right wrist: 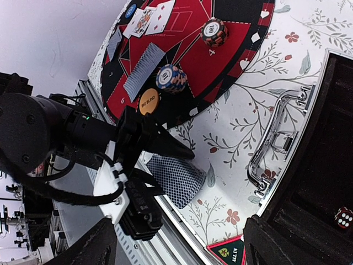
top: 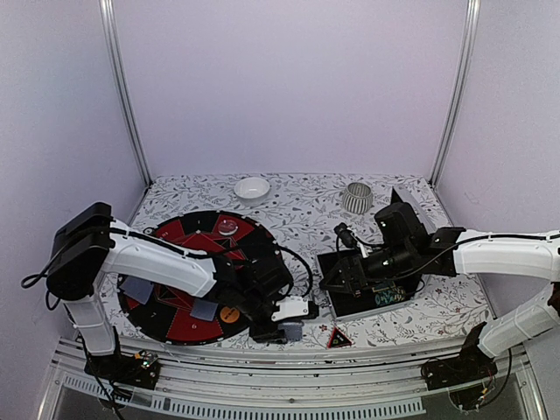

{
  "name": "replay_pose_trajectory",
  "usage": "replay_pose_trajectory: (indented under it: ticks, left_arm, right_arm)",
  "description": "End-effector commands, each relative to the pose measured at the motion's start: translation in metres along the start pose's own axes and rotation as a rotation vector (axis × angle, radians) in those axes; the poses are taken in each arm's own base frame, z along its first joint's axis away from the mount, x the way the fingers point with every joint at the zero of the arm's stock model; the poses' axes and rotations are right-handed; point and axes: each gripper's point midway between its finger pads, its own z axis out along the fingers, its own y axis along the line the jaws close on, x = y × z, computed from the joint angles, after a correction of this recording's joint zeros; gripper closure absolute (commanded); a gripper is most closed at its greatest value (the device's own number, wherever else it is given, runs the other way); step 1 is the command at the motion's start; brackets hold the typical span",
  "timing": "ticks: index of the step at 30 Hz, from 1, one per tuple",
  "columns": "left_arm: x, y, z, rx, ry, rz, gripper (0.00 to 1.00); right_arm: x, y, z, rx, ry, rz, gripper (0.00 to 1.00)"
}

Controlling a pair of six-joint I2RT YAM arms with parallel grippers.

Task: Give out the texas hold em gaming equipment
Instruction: Pick up the face-down deck piles from the center of the board, then place the face-down deck piles at the center of the board.

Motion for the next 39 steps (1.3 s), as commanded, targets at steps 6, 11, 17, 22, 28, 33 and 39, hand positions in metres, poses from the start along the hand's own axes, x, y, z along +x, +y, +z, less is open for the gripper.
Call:
replay_pose_trajectory:
  ticks: [6, 11, 17, 22, 28, 33, 39]
  left_arm:
    - [0.009, 0.005, -0.007, -0.038, -0.035, -0.042, 0.50]
    - [0.001, 0.018, -0.021, -0.126, -0.093, -0.070, 0.50]
    - [-0.012, 0.024, -0.048, -0.178, -0.165, -0.112, 0.49]
    - [-0.024, 0.030, -0.077, -0.226, -0.206, -0.129, 0.48]
    - [-0.034, 0.034, -0.098, -0.264, -0.224, -0.126, 0.48]
    - [-0.046, 0.038, -0.110, -0.295, -0.242, -0.112, 0.48]
    - [-0.050, 0.042, -0.120, -0.324, -0.253, -0.111, 0.48]
  right_arm:
    - [-0.007, 0.003, -0.006, 0.010, -0.042, 0.002, 0.18]
    - [0.002, 0.006, 0.003, -0.047, -0.008, 0.028, 0.18]
    - [0.001, 0.012, 0.019, -0.125, 0.002, 0.069, 0.18]
    - [-0.005, 0.030, 0.034, -0.191, 0.021, 0.036, 0.18]
    - [-0.018, 0.044, 0.047, -0.259, 0.024, -0.005, 0.17]
    - [-0.027, 0.048, 0.066, -0.281, 0.045, -0.024, 0.15]
    - [-0.027, 0.035, 0.084, -0.237, 0.054, -0.028, 0.15]
